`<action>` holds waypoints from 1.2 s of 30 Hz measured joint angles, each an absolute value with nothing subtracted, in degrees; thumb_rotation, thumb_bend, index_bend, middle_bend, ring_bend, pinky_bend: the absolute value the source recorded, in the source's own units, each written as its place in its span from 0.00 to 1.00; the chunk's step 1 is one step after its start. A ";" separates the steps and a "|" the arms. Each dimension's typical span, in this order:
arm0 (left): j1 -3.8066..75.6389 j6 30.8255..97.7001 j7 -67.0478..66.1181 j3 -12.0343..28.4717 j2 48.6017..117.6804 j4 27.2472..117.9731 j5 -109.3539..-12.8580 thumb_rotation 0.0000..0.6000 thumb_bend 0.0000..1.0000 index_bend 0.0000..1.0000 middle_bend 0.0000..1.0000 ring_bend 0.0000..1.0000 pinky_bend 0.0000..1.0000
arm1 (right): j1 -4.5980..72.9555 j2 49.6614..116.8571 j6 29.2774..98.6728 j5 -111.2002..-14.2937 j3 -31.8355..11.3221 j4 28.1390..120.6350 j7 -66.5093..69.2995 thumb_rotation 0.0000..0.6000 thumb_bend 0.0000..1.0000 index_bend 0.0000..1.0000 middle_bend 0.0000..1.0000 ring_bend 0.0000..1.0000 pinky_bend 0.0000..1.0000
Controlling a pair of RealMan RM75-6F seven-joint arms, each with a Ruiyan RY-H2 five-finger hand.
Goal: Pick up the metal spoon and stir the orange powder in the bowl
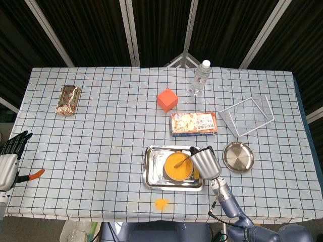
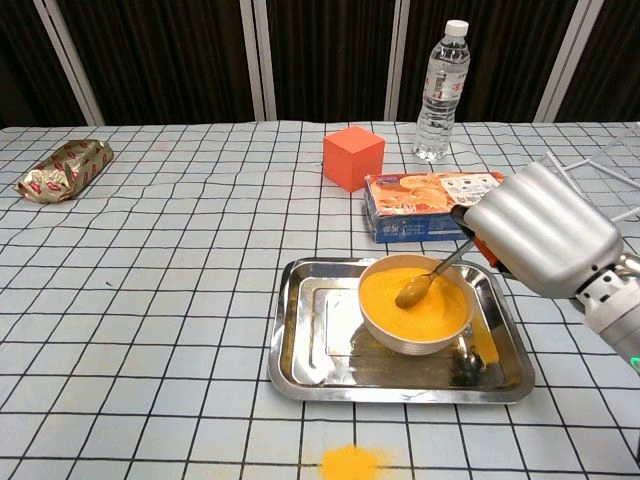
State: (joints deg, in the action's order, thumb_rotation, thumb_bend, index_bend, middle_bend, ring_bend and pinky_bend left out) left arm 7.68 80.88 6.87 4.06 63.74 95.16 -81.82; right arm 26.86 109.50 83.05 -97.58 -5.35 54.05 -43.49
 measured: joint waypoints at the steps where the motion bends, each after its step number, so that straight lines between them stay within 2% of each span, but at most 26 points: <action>1: 7.69 80.86 6.90 4.06 63.74 95.14 -81.82 1.00 0.00 0.00 0.00 0.00 0.00 | 26.95 109.42 83.06 -97.59 -5.40 54.23 -43.63 1.00 0.74 0.83 1.00 1.00 0.97; 20: 7.47 81.57 6.53 3.79 63.95 95.01 -82.68 1.00 0.00 0.00 0.00 0.00 0.00 | 26.31 104.05 86.17 -98.94 -5.52 62.51 -47.83 1.00 0.74 0.83 1.00 1.00 0.97; 26: 7.49 81.56 6.40 3.80 63.98 95.03 -82.69 1.00 0.00 0.00 0.00 0.00 0.00 | 25.83 102.09 84.12 -99.97 -3.01 62.22 -49.93 1.00 0.74 0.83 1.00 1.00 0.97; 30: 7.48 81.55 6.38 3.82 64.00 95.04 -82.60 1.00 0.00 0.00 0.00 0.00 0.00 | 25.83 102.51 84.23 -99.33 -3.69 63.37 -48.82 1.00 0.74 0.83 1.00 1.00 0.97; 36: 7.58 81.26 6.50 3.89 63.95 95.01 -82.38 1.00 0.00 0.00 0.00 0.00 0.00 | 26.99 101.84 82.43 -101.63 -2.49 63.28 -52.44 1.00 0.74 0.83 1.00 1.00 0.97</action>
State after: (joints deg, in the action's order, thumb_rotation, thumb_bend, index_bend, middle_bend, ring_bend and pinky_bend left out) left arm 7.58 81.26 6.50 3.89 63.95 95.01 -82.38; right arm 26.99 101.84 82.43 -101.63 -2.49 63.28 -52.44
